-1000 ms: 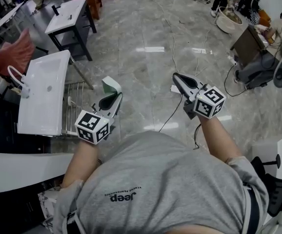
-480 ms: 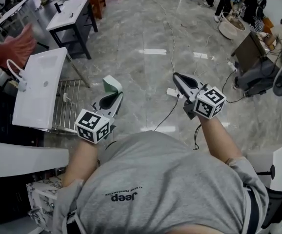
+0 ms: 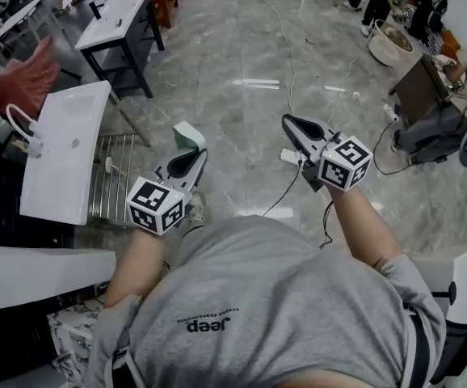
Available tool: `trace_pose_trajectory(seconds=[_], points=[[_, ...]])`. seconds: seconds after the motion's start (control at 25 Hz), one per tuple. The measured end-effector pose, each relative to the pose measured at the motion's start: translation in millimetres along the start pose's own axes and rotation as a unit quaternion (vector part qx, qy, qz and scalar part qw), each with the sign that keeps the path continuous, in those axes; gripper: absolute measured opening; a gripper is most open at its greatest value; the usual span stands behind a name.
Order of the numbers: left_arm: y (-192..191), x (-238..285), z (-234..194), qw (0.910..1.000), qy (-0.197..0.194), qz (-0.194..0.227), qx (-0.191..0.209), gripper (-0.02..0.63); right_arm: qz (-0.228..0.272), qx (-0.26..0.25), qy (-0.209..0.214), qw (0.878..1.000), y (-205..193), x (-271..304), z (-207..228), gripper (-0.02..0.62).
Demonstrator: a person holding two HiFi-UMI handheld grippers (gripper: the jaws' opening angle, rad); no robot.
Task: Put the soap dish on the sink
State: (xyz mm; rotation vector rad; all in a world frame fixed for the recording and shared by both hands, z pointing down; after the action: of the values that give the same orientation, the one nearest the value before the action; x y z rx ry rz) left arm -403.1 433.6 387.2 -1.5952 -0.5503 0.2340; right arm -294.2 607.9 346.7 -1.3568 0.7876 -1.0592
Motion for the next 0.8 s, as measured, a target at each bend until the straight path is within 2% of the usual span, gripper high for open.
trace_pose_trajectory(seconds=[0.2, 0.56, 0.8], points=[[-0.7, 21.3, -80.3, 0.9997, -0.019, 0.011, -0.002, 0.015, -0.011, -0.016, -0.010, 1.000, 0.5, 80.0, 26.2, 0.058], [33.7, 51.5, -278.1, 0.9990, -0.038, 0.000, 0.023, 0.015, -0.009, -0.023, -0.025, 0.999, 44.6, 265.3, 75.1, 0.058], [49.4, 68.0, -367.0, 0.9992, -0.036, -0.006, 0.019, 0.015, -0.019, -0.026, -0.019, 0.999, 54.7, 344.1, 100.0, 0.058]])
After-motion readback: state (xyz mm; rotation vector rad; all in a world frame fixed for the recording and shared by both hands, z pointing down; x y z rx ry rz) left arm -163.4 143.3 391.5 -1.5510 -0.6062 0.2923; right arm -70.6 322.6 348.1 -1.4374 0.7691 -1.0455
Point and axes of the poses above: the fingertips, and each gripper's own axes: x forward along the fingers, z to its right, y out of its top, the point moved 2 cm from there along -x, backward along the fingers, and after that the axes turned 1 degree about y, right-handed, at the moved point
